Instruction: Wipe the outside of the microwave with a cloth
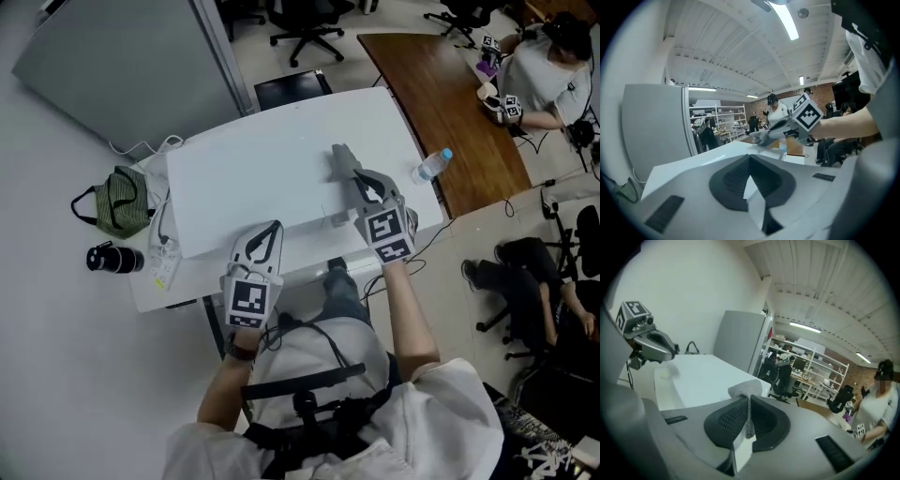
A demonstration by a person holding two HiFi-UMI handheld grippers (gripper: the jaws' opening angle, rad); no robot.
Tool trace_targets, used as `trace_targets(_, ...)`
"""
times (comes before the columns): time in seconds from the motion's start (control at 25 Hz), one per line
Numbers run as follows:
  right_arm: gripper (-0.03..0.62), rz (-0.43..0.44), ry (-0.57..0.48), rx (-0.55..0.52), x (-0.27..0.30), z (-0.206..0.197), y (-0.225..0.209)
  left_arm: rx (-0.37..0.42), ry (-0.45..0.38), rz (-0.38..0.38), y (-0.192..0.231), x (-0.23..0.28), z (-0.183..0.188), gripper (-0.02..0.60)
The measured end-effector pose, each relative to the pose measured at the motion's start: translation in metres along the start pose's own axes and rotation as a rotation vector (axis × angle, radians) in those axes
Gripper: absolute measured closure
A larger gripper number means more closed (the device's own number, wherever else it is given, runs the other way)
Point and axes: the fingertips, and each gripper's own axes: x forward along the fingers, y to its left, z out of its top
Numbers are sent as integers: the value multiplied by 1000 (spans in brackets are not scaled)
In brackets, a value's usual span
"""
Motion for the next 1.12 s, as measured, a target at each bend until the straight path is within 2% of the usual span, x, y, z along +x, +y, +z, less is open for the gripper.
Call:
trace_targets(0.16, 576, -50, -59, 131, -69, 26, 80, -41, -17, -5, 7, -69, -10, 552)
trace_targets(0.4, 576, 19, -176, 340, -116, 42, 206, -88, -46, 1, 5, -145, -37, 552)
trace_targets(0.48, 576, 36, -191, 341, -121, 48, 231, -106, -61, 44, 9, -161, -40, 552)
trace_targets(0.68, 576, 61, -246, 330, -125, 68, 238, -130, -92, 158, 20, -180, -28, 554)
trace_targets(0.84, 574, 103, -255, 336, -129, 73, 240, -150, -94, 185, 18, -188, -23, 554)
trace_targets(1.12, 574, 110, -292, 337, -137, 87, 235, -167, -102, 224, 16, -195, -16, 554)
